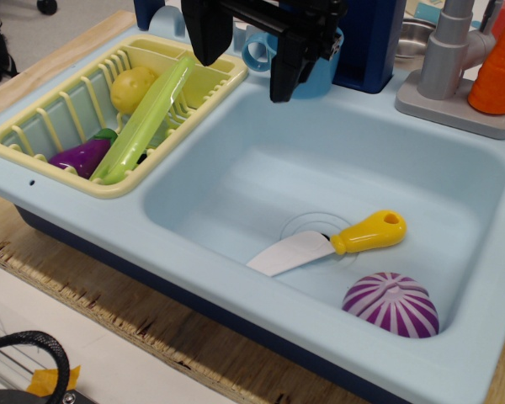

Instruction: Put cup from counter or drying rack into sink

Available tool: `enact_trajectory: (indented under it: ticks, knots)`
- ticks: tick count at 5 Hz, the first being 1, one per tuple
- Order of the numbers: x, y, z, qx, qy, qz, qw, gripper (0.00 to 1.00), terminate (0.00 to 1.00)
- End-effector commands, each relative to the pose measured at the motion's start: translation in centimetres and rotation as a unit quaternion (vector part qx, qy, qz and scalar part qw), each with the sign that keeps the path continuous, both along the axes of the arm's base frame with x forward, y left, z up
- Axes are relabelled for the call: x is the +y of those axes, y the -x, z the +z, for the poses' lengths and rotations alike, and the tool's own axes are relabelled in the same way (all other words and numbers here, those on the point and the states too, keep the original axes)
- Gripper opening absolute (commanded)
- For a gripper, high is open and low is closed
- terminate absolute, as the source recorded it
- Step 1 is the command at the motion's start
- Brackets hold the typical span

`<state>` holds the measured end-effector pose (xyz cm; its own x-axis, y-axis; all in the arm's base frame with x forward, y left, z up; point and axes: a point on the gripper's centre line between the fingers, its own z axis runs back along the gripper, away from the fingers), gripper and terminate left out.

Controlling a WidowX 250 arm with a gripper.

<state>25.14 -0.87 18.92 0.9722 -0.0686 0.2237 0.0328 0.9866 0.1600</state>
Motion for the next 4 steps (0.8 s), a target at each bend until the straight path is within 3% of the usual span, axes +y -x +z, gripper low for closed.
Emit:
enact_trajectory:
  ticks: [1,2,3,4]
  knots:
    - [0.0,0.0,0.0,0.0,0.0,0.0,1.0,1.0,0.0]
    - [-0.5,-1.8,0.5,-0.039,-0.027,-0.065,0.9968,1.0,0.0]
    - [-1.0,-3.5,1.1,-0.083,-0.052,-0.142,0.985,1.0,0.0]
    - [-1.7,-5.3,0.9,-0.118,-0.047,-0.196,0.9724,1.0,0.0]
